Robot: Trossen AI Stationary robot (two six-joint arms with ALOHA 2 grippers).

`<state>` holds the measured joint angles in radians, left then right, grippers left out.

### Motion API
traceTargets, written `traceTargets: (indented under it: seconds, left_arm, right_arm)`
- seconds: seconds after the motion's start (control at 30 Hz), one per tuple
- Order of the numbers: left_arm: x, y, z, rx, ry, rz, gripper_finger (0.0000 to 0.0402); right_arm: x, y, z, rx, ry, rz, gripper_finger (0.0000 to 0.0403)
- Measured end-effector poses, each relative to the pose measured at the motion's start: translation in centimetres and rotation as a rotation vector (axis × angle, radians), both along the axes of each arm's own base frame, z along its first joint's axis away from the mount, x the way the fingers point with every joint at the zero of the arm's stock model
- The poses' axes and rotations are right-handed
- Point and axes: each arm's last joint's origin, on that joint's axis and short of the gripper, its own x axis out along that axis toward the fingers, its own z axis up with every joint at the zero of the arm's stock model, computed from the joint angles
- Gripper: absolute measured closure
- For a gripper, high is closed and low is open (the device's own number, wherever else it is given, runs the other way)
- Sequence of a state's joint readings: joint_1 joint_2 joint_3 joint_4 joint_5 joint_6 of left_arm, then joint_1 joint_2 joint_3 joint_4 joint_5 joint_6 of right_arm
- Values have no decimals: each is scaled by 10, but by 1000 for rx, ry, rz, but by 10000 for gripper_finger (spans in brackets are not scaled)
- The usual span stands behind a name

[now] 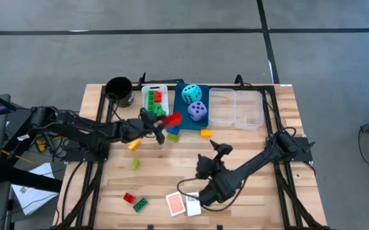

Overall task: Pick & Place Toys
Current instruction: Put the large red game piece into the white bin, then put the large yellow game piece into the white bin

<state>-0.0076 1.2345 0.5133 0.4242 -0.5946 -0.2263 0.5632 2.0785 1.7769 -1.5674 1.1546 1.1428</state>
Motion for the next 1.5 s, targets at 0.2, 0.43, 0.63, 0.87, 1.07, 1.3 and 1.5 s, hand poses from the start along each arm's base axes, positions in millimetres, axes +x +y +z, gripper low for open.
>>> traceTargets:
  seconds: [0.2, 0.43, 0.63, 0.87, 1.07, 1.3, 1.5]
  left_arm:
    - [-9, 13, 12, 125, 16, 168, 279]
    - [-15, 25, 15, 138, 36, 230, 279]
    - [-20, 34, 7, 112, 116, 272, 279]
    - [-28, 45, -6, 86, 168, 333, 279]
    - [-40, 62, -24, 26, 181, 435, 273]
    - [-49, 75, -33, -44, 152, 495, 229]
    - [-48, 75, -32, -55, 112, 467, 189]
  right_arm:
    - [-2, 0, -30, 54, -64, 17, 12]
    - [25, -14, -72, 303, -35, 163, 21]
    - [60, -9, -83, 564, -221, 653, 23]
    - [63, -3, -70, 477, -284, 893, 23]
    - [57, 7, -44, 402, -361, 963, 23]
    - [46, 14, -32, 252, -346, 874, 23]
    - [45, 14, -38, 334, -405, 848, 23]
